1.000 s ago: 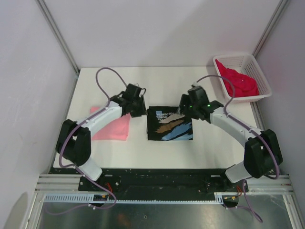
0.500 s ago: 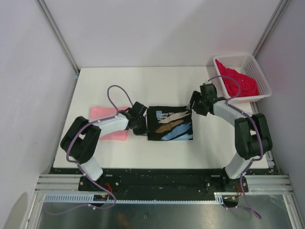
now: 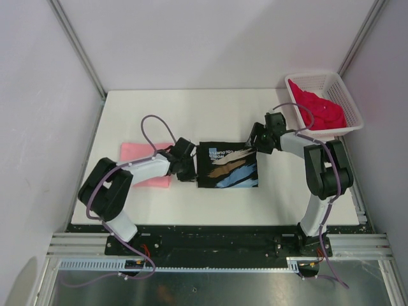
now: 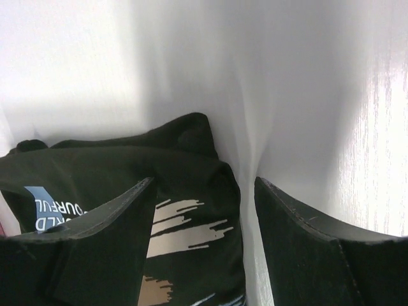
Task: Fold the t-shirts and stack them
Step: Put the neatly folded tshirt into the corner of the board with both arms
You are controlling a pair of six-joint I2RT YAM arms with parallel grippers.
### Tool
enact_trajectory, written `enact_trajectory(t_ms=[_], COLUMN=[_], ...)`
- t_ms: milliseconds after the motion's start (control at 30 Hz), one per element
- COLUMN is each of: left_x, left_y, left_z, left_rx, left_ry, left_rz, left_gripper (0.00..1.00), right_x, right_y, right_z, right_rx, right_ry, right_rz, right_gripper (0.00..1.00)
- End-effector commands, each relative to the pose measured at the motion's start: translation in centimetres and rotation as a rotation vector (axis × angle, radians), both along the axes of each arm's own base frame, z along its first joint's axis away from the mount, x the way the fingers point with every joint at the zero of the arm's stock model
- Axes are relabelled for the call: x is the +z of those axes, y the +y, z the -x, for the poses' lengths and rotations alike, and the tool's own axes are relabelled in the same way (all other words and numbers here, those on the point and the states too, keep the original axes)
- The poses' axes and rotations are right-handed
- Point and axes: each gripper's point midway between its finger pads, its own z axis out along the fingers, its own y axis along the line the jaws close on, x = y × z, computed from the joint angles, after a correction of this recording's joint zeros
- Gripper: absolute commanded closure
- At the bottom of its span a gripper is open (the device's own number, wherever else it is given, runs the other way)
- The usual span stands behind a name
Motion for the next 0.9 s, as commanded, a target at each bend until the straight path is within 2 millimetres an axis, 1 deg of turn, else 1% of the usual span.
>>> enact_trajectory(t_ms=[0,67,167,300,367,500,633,700,767,833,867], left_x=[2.1,2.9,4.2,5.6,5.9,5.0,3.7,3.3,2.9,2.6,2.5], left_y=[0.9,1.0,0.9,-0.1,-0.7,-1.8,-2.3,-2.6,-2.7,-2.7,-2.6], left_z=[0.0,0.2,0.6,0.6,0.3,-0.1,-0.8,-1.0,-1.0,-0.8,-0.7], left_rx=[0.011,0.017,0.025,0.015,0.005,-0.013,-0.008,-0.003,-0.004,-0.004,-0.003], left_ry=[-0.066,-0.081,-0.099,-0.109,-0.106,-0.082,-0.071,-0.071,-0.068,-0.063,-0.063], left_rz=[-0.004,0.009,0.046,0.102,0.119,0.115,0.095,0.097,0.096,0.089,0.086], left_gripper=[0.77,0.72,0.67,0.61,0.58,0.54,0.52,0.53,0.58,0.68,0.75], right_x=[-0.2,-0.4,-0.5,-0.7,-0.8,-1.0,-1.2,-1.4,-1.5,-1.6,-1.7], right_y=[0.5,0.4,0.4,0.6,0.7,1.0,1.3,1.4,1.5,1.6,1.6], right_z=[-1.0,-0.8,-0.7,-0.7,-0.6,-0.5,-0.3,-0.2,0.0,0.0,0.1], right_rx=[0.021,0.018,0.021,0.026,0.027,0.034,0.041,0.043,0.045,0.048,0.051], right_ry=[-0.017,-0.009,-0.006,-0.004,-0.001,0.004,0.01,0.015,0.019,0.022,0.023], right_rz=[-0.003,0.001,0.005,0.003,0.003,0.004,0.007,0.012,0.014,0.014,0.016], right_gripper=[0.33,0.33,0.33,0.34,0.34,0.34,0.34,0.34,0.34,0.34,0.34])
